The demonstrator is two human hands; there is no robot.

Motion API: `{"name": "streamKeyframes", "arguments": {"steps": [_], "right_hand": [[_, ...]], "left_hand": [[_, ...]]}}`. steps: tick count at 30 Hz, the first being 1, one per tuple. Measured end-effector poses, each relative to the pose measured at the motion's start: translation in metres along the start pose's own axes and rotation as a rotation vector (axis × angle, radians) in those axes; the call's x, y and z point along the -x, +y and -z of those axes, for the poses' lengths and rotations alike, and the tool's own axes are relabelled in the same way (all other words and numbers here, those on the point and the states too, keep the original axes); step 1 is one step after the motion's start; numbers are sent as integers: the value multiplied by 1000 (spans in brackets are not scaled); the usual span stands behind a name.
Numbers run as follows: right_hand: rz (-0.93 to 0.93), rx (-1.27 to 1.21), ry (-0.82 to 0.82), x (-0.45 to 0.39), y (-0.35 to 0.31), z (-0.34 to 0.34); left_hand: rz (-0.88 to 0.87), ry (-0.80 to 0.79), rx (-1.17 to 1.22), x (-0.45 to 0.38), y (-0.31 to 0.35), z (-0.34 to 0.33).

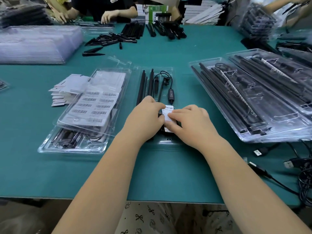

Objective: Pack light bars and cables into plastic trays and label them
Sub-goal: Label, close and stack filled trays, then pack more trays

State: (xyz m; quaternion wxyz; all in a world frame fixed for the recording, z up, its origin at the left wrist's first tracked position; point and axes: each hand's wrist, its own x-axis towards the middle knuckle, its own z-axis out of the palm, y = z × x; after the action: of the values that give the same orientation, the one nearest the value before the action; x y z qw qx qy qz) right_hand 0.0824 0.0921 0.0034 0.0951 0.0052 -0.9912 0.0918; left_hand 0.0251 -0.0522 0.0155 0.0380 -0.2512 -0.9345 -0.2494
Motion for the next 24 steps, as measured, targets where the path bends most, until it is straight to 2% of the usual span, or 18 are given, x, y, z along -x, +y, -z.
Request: {"name": "streamKeyframes", "arguments": {"steps": [3, 6, 11, 16, 24], "right_hand": [[-10, 34, -5, 0, -3, 0], [-40, -81, -54, 0, -1, 0], [-44, -282, -162, 1, 10, -1], [-32, -218, -165, -1, 9, 0], [-36, -216, -140, -3, 2, -3]], "left_hand": [[34, 31, -157, 2, 2, -1], [58, -49, -196, 2, 0, -4], [88, -78, 38, -3, -8, 1], [102, -42, 308, -1, -11, 13], [-53, -176, 715, 4, -15, 30]]}}
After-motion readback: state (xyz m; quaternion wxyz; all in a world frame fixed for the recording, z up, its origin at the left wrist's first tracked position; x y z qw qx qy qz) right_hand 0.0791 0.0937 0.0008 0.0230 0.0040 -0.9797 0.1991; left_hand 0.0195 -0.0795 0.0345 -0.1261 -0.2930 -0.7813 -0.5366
